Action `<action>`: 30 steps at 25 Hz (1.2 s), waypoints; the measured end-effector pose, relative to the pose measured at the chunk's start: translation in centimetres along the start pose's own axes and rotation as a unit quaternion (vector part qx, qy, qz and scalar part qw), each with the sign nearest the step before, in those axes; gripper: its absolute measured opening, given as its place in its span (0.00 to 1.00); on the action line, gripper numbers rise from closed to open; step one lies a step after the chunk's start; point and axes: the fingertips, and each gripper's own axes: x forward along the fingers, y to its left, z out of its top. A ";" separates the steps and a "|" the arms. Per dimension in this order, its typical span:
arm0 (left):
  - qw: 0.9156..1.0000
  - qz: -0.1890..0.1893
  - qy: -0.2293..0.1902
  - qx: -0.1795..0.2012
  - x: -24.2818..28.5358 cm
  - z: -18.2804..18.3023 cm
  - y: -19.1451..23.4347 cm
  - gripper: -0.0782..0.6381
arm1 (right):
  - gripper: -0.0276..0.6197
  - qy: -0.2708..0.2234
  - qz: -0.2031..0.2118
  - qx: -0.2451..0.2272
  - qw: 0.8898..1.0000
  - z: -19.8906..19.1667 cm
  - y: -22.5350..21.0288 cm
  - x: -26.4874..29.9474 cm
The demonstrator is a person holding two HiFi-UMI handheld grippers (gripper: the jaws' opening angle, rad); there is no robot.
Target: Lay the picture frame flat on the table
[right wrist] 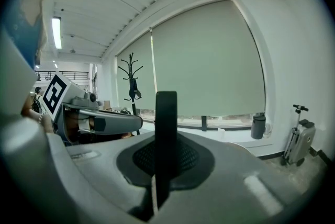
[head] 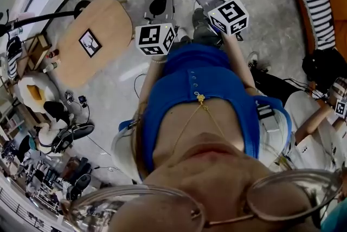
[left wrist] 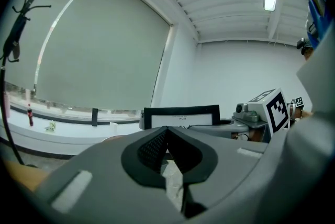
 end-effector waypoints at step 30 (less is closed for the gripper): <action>0.998 0.059 -0.018 0.013 20.7 6.8 -1.7 0.11 | 0.05 0.008 0.105 -0.040 0.994 5.4 -19.0 5.7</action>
